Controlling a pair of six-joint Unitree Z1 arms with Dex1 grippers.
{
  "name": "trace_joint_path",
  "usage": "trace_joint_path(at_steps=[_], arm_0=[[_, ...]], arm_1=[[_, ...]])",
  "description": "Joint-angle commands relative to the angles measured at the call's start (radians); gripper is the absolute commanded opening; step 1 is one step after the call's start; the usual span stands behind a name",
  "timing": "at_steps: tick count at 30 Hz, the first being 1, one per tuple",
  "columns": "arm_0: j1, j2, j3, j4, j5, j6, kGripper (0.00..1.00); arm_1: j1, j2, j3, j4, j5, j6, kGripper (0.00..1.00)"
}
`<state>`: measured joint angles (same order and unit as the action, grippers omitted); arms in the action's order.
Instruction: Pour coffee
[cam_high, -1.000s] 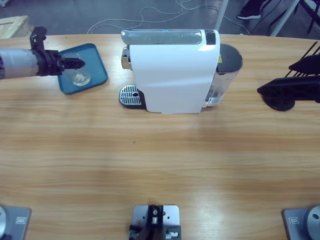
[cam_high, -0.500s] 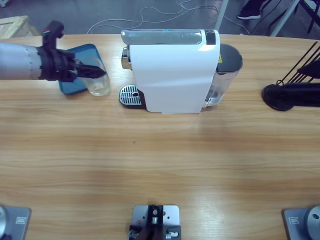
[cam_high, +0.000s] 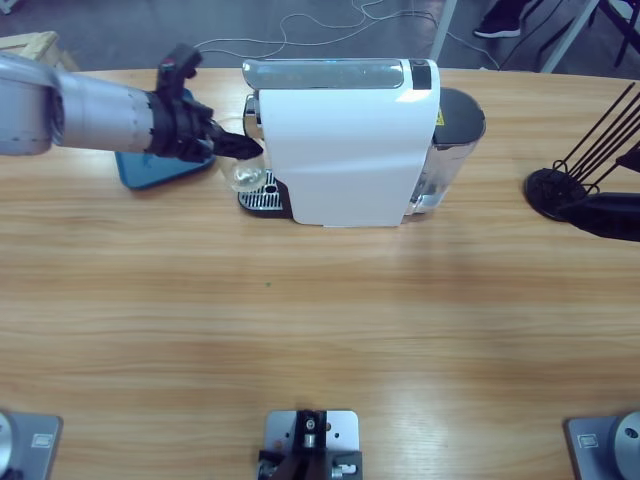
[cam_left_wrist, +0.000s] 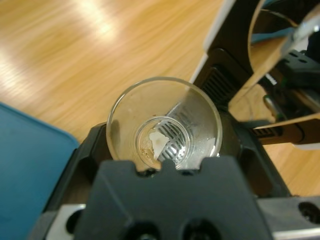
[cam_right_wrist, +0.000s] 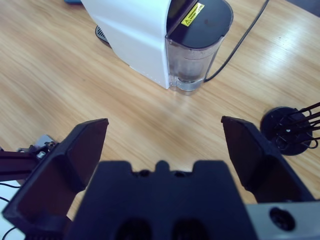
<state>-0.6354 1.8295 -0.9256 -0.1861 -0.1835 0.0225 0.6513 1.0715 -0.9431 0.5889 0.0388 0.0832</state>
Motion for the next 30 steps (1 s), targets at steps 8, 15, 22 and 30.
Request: trace_joint_path(at_steps=[8, 15, 22, 30], arm_0=[[-0.057, 0.055, 0.048, -0.012, -0.05, 0.002, 0.793], [-0.066, 0.028, 0.075, -0.012, -0.037, 0.002, 0.987], [-0.066, -0.029, 0.103, -0.011, 0.038, 0.002, 0.987], [-0.064, -0.332, 0.138, 0.242, 0.042, -0.044, 0.987]], arm_1=[[0.01, -0.034, 0.036, 0.015, -0.008, -0.005, 1.0], [0.01, -0.015, 0.015, 0.019, -0.008, -0.005, 1.0], [0.01, -0.009, 0.008, 0.028, -0.004, 0.003, 1.0], [0.01, 0.041, -0.094, 0.135, 0.031, 0.005, 1.0]])
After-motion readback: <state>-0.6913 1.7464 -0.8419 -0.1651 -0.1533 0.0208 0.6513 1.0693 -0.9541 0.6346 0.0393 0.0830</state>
